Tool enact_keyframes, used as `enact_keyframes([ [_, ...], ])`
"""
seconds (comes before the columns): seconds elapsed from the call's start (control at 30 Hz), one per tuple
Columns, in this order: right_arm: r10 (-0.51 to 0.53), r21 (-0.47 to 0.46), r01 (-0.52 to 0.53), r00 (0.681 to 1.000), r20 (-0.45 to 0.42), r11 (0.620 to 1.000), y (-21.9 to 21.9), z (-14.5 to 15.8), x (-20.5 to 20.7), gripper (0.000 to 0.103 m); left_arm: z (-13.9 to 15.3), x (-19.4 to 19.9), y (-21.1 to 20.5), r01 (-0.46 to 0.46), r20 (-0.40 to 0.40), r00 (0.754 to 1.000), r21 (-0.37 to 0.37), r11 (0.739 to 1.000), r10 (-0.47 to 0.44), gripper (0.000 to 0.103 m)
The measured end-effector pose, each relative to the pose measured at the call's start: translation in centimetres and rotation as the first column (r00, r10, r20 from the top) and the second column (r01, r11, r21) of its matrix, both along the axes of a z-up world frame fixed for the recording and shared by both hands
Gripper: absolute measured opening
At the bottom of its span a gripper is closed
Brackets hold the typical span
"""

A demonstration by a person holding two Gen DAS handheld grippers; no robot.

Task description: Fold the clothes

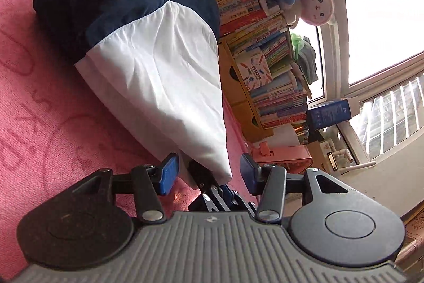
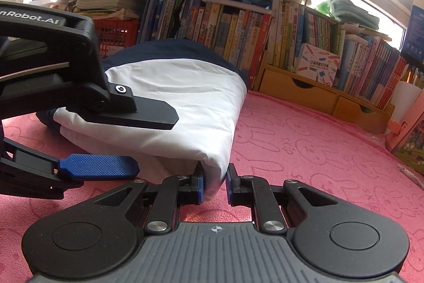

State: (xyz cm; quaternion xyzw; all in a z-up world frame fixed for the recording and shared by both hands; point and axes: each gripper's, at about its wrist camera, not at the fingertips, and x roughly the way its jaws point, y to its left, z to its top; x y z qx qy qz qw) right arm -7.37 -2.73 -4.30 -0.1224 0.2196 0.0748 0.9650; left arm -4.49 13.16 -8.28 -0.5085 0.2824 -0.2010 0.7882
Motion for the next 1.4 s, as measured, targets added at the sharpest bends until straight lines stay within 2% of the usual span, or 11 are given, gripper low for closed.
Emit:
enact_keyframes([
  [0.13,-0.001,0.01,0.001,1.0,-0.003,1.0,-0.2,0.0,0.1,0.017,0.1,0.0,-0.4,0.002,0.043,0.999,-0.061,0.998,0.001,0.047],
  [0.3,-0.003,0.015,0.003,1.0,-0.001,1.0,-0.2,0.0,0.0,0.017,-0.8,1.6,-0.9,-0.014,-0.029,0.999,-0.024,1.0,0.014,0.047],
  [0.4,-0.004,0.021,0.004,1.0,-0.001,1.0,-0.3,0.0,0.0,0.017,-1.2,2.3,-1.0,-0.057,-0.038,0.998,-0.014,0.998,0.056,0.042],
  [0.47,-0.006,0.024,0.006,1.0,-0.003,1.0,-0.4,0.0,0.1,0.017,-0.9,2.4,-0.8,-0.127,-0.025,0.992,0.015,0.992,0.127,0.03],
  [0.5,-0.008,0.024,0.008,1.0,-0.004,1.0,-0.4,0.0,0.1,0.017,-0.7,2.3,-0.6,-0.155,-0.012,0.988,0.037,0.987,0.155,0.012],
  [0.6,-0.006,0.025,0.006,1.0,-0.005,1.0,-0.3,0.0,0.0,0.017,0.0,1.9,0.2,-0.221,0.029,0.975,0.099,0.97,0.219,0.005],
  [0.7,-0.003,0.012,0.003,1.0,0.002,1.0,-0.1,-0.1,0.0,0.017,1.2,1.3,1.3,-0.278,0.087,0.96,0.199,0.94,0.266,0.005],
  [0.83,0.0,0.007,0.0,1.0,0.012,1.0,0.0,-0.1,-0.1,0.017,1.5,0.8,3.8,-0.348,0.098,0.938,0.251,0.904,0.333,0.005],
  [1.07,0.016,-0.007,-0.016,1.0,0.017,1.0,0.4,-0.1,-0.2,0.017,1.0,-0.5,6.4,-0.414,0.108,0.91,0.292,0.862,0.4,0.006],
  [1.27,0.018,-0.006,-0.018,1.0,0.02,1.0,0.5,0.0,-0.2,0.017,0.8,-1.8,8.2,-0.504,0.099,0.862,0.268,0.821,0.497,0.008],
  [1.4,0.014,-0.015,-0.014,1.0,0.014,1.0,0.8,0.1,-0.1,0.02,0.7,-2.4,8.9,-0.52,0.086,0.852,0.265,0.812,0.517,0.012],
])
